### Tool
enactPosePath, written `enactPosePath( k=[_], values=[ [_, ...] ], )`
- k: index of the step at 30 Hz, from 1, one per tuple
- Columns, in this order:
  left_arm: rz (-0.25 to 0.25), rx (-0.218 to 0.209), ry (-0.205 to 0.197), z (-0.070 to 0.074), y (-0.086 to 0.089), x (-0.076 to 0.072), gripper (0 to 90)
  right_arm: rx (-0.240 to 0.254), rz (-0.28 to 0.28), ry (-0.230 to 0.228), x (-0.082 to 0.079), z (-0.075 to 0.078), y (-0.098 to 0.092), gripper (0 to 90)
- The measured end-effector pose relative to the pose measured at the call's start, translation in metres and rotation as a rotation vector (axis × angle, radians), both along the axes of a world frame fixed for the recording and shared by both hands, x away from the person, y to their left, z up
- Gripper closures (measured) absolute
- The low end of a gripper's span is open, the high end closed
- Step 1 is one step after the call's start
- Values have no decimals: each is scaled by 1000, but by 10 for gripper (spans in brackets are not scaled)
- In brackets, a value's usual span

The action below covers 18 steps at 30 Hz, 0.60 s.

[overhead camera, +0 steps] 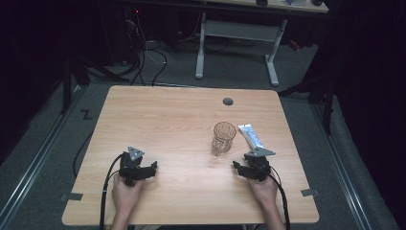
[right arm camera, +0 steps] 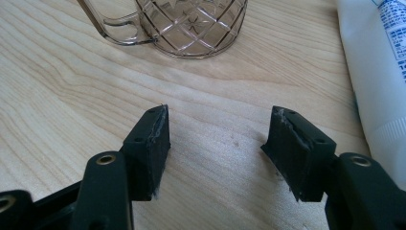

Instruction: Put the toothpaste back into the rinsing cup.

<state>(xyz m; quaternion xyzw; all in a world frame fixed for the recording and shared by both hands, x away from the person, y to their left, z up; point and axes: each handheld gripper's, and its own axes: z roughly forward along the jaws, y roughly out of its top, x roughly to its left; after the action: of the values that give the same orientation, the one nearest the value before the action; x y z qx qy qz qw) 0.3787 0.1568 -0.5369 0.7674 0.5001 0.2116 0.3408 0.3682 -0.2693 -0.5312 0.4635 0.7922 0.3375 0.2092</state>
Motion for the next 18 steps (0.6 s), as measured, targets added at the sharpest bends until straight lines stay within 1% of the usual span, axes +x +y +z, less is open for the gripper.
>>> enactPosePath(
  k=[6, 18],
  values=[
    [-1, 1, 0, 0, 0, 0, 197, 0, -14, 4, 0, 0, 0, 378],
    [-1, 1, 0, 0, 0, 0, 197, 1, -17, 7, 0, 0, 1, 363]
  ],
)
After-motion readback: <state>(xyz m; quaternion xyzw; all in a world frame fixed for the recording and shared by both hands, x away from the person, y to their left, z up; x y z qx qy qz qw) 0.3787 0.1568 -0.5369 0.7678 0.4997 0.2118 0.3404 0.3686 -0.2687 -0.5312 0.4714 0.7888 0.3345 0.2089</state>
